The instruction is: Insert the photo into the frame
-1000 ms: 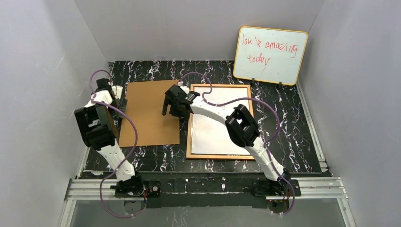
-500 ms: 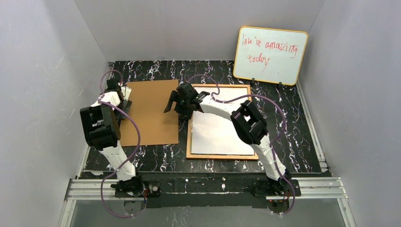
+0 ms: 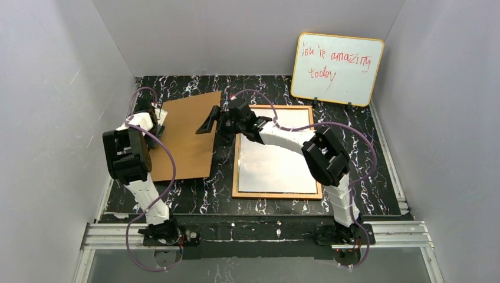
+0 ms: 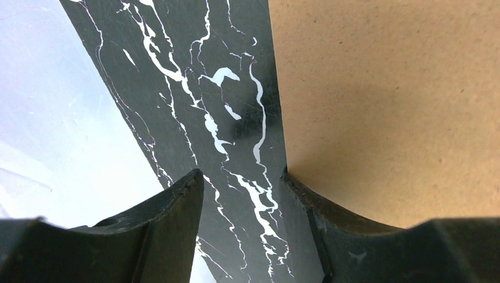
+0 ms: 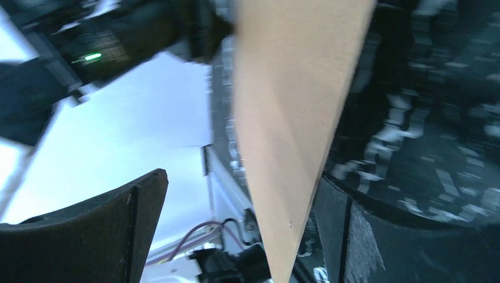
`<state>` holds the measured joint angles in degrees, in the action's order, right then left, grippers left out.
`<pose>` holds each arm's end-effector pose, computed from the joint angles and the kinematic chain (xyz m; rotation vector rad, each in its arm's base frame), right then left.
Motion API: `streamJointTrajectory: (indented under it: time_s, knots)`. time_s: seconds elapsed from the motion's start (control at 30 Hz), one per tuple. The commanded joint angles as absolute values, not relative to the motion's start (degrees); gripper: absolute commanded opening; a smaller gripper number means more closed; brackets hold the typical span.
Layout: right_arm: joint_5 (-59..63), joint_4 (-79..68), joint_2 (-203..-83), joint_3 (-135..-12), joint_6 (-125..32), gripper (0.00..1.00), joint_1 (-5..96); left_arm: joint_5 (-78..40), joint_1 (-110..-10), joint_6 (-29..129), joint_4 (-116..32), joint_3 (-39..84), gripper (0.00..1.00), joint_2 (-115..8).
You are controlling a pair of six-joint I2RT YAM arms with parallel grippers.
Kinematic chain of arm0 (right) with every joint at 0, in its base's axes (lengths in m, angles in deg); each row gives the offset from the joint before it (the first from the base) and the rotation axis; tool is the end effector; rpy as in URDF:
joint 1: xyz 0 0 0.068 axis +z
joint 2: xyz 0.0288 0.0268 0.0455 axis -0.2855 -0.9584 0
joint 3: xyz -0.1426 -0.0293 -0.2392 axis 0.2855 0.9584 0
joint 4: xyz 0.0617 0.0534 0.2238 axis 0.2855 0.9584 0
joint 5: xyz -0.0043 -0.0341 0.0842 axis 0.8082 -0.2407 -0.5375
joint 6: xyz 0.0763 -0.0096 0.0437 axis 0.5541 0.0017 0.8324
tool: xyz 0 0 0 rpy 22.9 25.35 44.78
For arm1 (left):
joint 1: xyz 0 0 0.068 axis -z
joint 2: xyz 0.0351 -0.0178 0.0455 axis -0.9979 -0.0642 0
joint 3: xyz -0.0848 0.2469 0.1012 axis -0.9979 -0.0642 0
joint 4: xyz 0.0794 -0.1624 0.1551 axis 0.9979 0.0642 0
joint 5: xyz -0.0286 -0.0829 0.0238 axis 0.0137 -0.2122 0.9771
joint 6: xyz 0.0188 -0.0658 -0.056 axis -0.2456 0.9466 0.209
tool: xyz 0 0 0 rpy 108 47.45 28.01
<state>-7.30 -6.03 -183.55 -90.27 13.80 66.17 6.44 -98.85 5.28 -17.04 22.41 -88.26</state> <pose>0.3159 0.4054 0.2135 0.1734 2.4559 1.3987 0.3810 0.1084 0.1487 0.3925 2.6930 0.6498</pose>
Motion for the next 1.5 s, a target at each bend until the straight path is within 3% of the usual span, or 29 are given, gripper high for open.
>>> streamJointTrajectory:
  time_s: [0.0,0.2,0.37,0.47,0.63,0.73,0.83,1.0,1.13,1.23,1.47]
  knots:
    - [-14.60,-27.14,-178.64,-89.91,17.42,0.99,69.24,-9.41,-96.54,8.35,-7.95,19.03,0.51,-94.34]
    - [-16.62,-35.45,-180.17,-87.46,21.45,0.98,69.25,-10.62,-96.53,7.78,-5.97,19.40,0.53,-93.88]
    - [-11.75,-26.29,-178.08,-88.23,17.92,0.94,69.27,-10.62,-96.60,7.53,-5.86,19.38,0.54,-93.04]
    - [-7.88,-22.80,-175.84,-86.71,16.20,0.86,69.25,-11.92,-96.60,7.45,-5.35,19.88,0.55,-92.63]
    - [-4.40,-16.40,-176.69,-88.91,15.31,0.58,69.32,-16.26,-96.60,7.02,-3.45,20.66,0.62,-90.47]
    - [-3.97,-13.96,-177.68,-90.64,15.34,0.29,69.28,-18.44,-96.60,6.72,-3.48,21.24,0.81,-86.97]
    - [-2.77,-11.14,-177.70,-92.42,15.27,0.13,69.20,-21.99,-96.62,6.18,-1.45,24.55,0.98,-82.94]
    - [-2.99,-6.44,-178.41,-99.20,16.40,0.07,67.42,-38.93,-97.14,9.10,6.81,38.53,0.98,-76.52]
    - [-4.37,-3.15,-177.83,-104.37,19.39,0.01,64.43,-53.18,-97.08,7.66,2.04,38.35,0.98,-65.80]
    - [-6.09,-3.15,-176.81,-105.71,22.66,0.01,62.06,-63.13,-97.14,-2.19,4.86,37.42,0.98,-58.07]
    - [-15.86,-8.31,-174.38,-101.88,33.46,0.01,56.76,-73.09,-97.10,-13.29,19.34,48.75,0.98,-51.77]
